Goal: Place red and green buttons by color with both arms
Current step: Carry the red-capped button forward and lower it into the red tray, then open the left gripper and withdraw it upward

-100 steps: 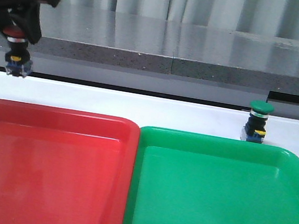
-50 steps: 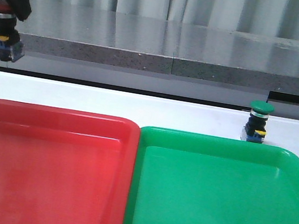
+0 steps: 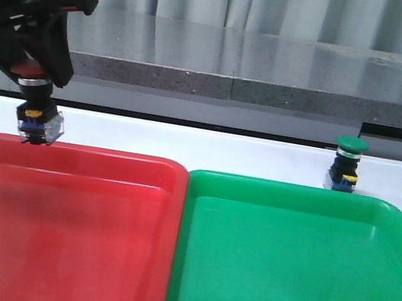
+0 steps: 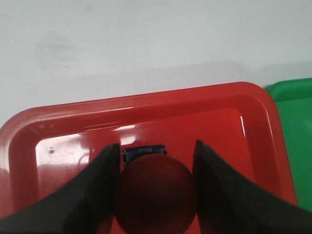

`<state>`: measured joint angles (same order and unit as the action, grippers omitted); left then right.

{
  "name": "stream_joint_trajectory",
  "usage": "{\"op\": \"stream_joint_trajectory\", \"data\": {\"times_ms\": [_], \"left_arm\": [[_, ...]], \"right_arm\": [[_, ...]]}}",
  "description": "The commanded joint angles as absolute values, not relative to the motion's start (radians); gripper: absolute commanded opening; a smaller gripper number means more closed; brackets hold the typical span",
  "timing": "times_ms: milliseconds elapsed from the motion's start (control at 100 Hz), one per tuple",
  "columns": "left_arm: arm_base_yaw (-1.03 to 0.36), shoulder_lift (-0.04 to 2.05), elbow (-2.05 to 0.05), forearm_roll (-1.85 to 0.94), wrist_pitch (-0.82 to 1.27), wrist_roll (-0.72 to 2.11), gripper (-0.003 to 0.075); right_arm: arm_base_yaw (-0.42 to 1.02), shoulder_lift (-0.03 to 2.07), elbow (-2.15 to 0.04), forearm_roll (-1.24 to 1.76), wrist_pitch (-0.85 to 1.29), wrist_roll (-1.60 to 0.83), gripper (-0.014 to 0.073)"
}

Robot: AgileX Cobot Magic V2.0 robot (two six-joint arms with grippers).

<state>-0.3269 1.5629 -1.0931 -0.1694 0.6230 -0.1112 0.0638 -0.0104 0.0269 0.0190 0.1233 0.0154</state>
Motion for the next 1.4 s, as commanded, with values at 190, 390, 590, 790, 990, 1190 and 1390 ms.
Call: {"op": "stream_joint_trajectory", "data": {"times_ms": [190, 390, 590, 790, 990, 1190, 1390], "left_arm": [[-0.368, 1.518, -1.065, -0.2, 0.496, -0.126, 0.0168], [-0.368, 1.54, -1.031, -0.201, 0.482, -0.126, 0.0168], [-0.368, 1.59, -1.031, -0.201, 0.466, -0.126, 0.0168], [-0.368, 1.635, -1.031, -0.202, 0.46, -0.126, 0.0168], [-0.368, 1.643, -1.031, -0.202, 0.46, -0.126, 0.017], [-0.368, 1.643, -1.031, -0.204, 0.46, -0.126, 0.0212], [-0.368, 1.643, -1.031, -0.214, 0.46, -0.126, 0.0425]], "right_arm": [[0.058, -0.03, 0.013, 0.008, 0.038, 0.016, -0.0109], [0.058, -0.03, 0.013, 0.008, 0.038, 0.016, -0.0109], [0.058, -0.03, 0.013, 0.008, 0.038, 0.016, -0.0109], [0.058, -0.03, 0.013, 0.008, 0.038, 0.016, -0.0109], [0.058, -0.03, 0.013, 0.008, 0.038, 0.016, -0.0109], [0.058, -0.03, 0.013, 0.008, 0.038, 0.016, -0.0109], [0.058, -0.03, 0.013, 0.008, 0.038, 0.016, -0.0109]]}}
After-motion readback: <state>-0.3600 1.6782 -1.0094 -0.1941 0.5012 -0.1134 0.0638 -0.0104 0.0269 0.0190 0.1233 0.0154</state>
